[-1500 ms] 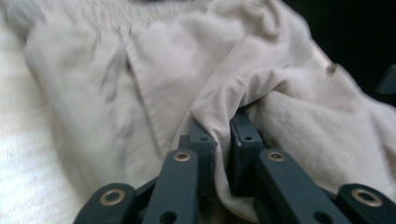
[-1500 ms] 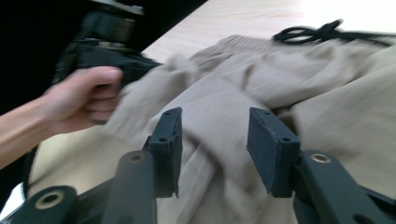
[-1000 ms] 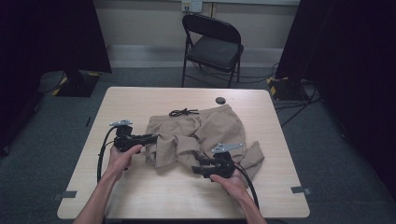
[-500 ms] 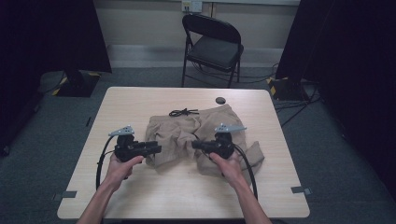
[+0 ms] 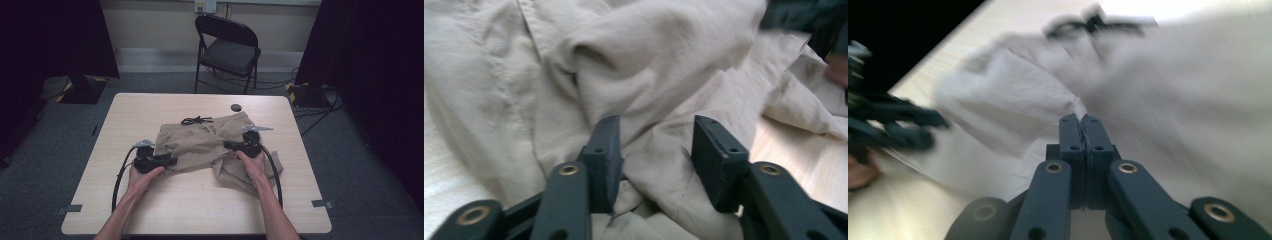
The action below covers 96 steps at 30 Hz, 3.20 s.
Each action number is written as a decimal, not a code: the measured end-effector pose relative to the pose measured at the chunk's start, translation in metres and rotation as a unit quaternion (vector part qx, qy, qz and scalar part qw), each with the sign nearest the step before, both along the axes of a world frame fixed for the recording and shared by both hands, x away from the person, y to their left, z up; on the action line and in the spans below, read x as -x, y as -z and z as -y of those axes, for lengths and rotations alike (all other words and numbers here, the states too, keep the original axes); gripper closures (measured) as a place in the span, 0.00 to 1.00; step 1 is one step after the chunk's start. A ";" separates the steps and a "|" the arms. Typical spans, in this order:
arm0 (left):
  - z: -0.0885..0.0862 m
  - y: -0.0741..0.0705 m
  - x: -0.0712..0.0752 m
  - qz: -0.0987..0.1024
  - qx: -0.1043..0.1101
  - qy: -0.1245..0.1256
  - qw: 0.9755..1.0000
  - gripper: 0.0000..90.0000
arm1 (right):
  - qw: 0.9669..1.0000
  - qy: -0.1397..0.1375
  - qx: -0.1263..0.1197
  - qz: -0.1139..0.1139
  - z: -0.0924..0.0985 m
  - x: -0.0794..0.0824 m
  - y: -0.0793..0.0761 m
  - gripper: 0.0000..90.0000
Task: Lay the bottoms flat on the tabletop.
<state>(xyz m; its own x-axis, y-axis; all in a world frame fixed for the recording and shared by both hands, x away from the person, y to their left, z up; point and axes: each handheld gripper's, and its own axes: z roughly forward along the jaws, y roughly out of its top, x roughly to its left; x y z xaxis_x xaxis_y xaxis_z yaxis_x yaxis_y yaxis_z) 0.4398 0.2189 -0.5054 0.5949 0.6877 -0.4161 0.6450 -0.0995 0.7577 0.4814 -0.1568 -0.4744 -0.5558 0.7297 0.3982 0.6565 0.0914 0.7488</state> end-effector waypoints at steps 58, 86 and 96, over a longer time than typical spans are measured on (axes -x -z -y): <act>-0.020 -0.008 0.038 0.018 -0.006 0.029 0.999 0.95 | 0.997 -0.056 0.039 0.027 -0.007 0.047 0.005 0.94; -0.028 -0.078 0.098 0.103 0.028 0.088 0.990 0.95 | 0.992 -0.075 -0.010 0.098 0.009 0.112 -0.063 0.97; -0.035 -0.106 0.152 0.139 0.034 0.122 0.982 0.94 | 0.988 -0.112 -0.005 0.110 0.010 0.168 -0.082 0.97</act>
<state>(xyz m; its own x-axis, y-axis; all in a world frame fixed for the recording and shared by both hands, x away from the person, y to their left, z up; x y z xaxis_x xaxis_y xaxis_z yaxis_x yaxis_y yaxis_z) 0.2879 0.2536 -0.3995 0.8355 0.4872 -0.2540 0.3752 -0.1682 0.9116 0.3137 -0.1664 -0.3924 -0.7767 0.5751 0.2567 0.4421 0.2076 0.8726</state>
